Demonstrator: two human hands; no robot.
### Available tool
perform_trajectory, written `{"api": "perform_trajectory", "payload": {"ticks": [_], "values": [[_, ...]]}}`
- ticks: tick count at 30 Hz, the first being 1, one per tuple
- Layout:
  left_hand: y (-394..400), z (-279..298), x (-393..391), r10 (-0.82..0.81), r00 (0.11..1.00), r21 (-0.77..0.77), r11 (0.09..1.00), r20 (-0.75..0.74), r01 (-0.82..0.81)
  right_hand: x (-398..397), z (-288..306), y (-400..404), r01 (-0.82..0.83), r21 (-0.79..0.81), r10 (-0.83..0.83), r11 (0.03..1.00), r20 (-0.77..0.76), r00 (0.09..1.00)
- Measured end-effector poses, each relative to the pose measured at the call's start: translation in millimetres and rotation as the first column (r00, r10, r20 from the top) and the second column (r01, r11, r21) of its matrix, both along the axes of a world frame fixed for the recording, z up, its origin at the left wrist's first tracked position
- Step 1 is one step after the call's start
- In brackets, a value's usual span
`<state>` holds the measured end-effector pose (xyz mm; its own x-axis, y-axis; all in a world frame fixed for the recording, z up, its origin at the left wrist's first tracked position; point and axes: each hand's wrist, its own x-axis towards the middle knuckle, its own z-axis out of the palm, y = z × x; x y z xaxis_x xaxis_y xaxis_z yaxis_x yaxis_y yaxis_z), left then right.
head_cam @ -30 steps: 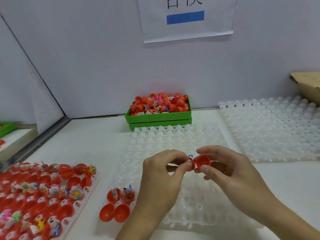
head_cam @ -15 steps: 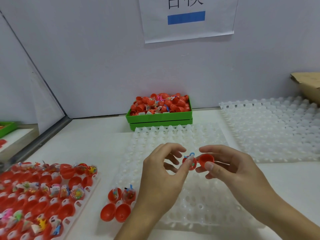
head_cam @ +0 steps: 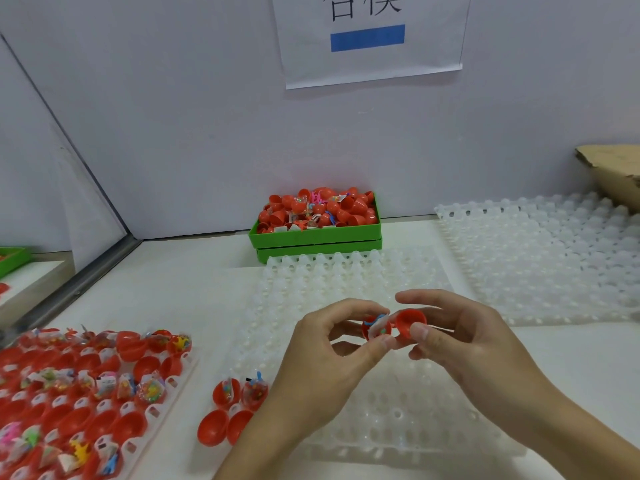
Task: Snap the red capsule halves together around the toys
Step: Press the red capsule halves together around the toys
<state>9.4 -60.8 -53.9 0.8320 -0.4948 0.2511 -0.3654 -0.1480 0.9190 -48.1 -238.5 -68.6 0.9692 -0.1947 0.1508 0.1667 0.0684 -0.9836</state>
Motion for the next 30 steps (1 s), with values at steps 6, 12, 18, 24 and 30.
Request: {"api": "perform_trajectory", "payload": {"ticks": [6,12,18,24,30], "values": [[-2.6,1.0,-3.1,0.014,0.999,-0.059,0.998,0.047,-0.011,-0.7,1.6,-1.4,-0.023,0.043,0.023,0.999,-0.005,1.0],[-4.9,-6.1,-2.7,0.069,0.932,0.036,0.995,0.357,-0.088,-3.2,8.9,-2.1,0.039,-0.218,-0.03,0.975,0.043,0.999],[-9.6,-12.4,-6.3,0.036,0.814,0.188,0.966,0.58,-0.177,-6.9,10.2,2.4,0.087,-0.492,-0.002,0.866,0.171,0.985],[-10.0,-13.8,-8.8,0.074,0.824,0.187,0.959,0.561,-0.214,-4.1,3.0,2.1,0.174,-0.509,-0.079,0.843,0.204,0.976],[-9.3,-11.9,-5.1,0.062,0.856,0.139,0.978,0.513,-0.154,-2.1,1.1,-0.3,0.133,-0.383,-0.083,0.914,0.146,0.986]]}}
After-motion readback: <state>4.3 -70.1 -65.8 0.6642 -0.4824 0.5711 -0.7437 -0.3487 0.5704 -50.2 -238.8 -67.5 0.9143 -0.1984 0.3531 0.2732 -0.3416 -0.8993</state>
